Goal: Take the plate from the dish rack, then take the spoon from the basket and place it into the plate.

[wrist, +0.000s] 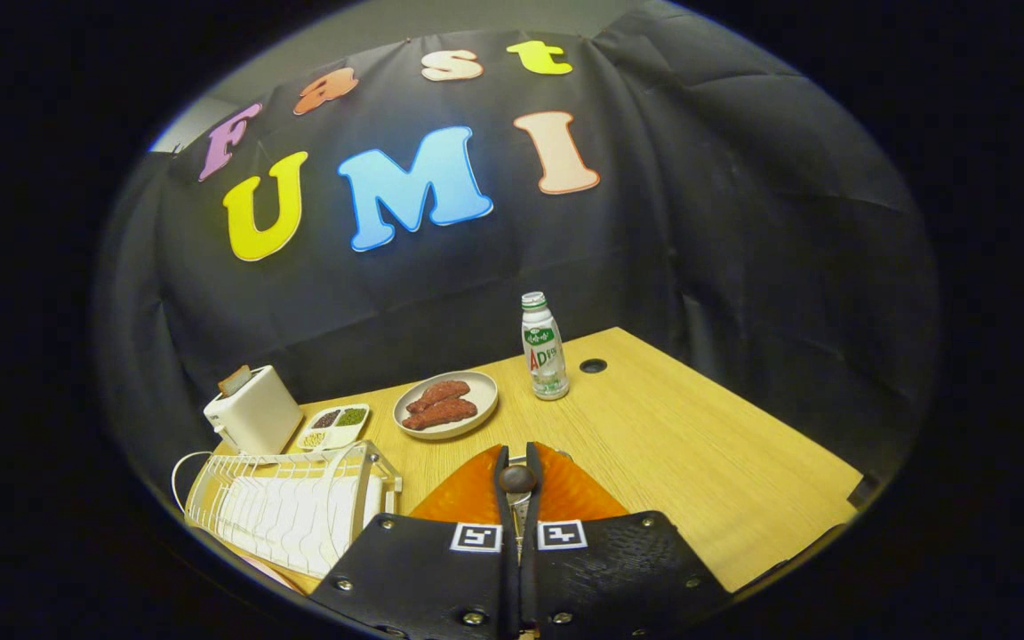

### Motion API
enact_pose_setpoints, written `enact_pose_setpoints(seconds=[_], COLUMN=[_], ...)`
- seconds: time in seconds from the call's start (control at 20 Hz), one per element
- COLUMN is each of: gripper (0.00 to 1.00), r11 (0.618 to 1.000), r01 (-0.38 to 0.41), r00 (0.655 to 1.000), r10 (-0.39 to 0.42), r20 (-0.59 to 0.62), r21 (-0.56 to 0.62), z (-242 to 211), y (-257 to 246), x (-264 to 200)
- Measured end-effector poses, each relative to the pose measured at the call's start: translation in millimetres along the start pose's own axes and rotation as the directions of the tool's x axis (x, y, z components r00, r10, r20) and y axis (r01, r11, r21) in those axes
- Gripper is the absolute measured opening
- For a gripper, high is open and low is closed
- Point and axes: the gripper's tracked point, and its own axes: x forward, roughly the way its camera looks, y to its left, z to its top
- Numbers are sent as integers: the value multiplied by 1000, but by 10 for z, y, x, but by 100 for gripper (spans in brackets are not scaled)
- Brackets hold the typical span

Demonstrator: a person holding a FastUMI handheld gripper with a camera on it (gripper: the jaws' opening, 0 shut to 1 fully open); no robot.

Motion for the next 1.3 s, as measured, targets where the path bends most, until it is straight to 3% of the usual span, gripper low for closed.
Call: enact_pose_setpoints(seconds=[0.3, 0.45, 0.8, 1.05, 1.3], gripper=[0, 0, 0, 0, 0], r11=[988, 960, 841, 777, 740], r01=[-70, -180, -463, -562, -606], r00=[996, 982, 886, 827, 793], r10=[76, 187, 445, 522, 530], r20=[41, 12, -129, -209, -301], r21=[-137, -214, -280, -282, -293], z=[351, 305, -344, -738, -1161], y=[557, 1136, 2548, 3161, 3391], x=[-349, -572, -1338, -1816, -2057])
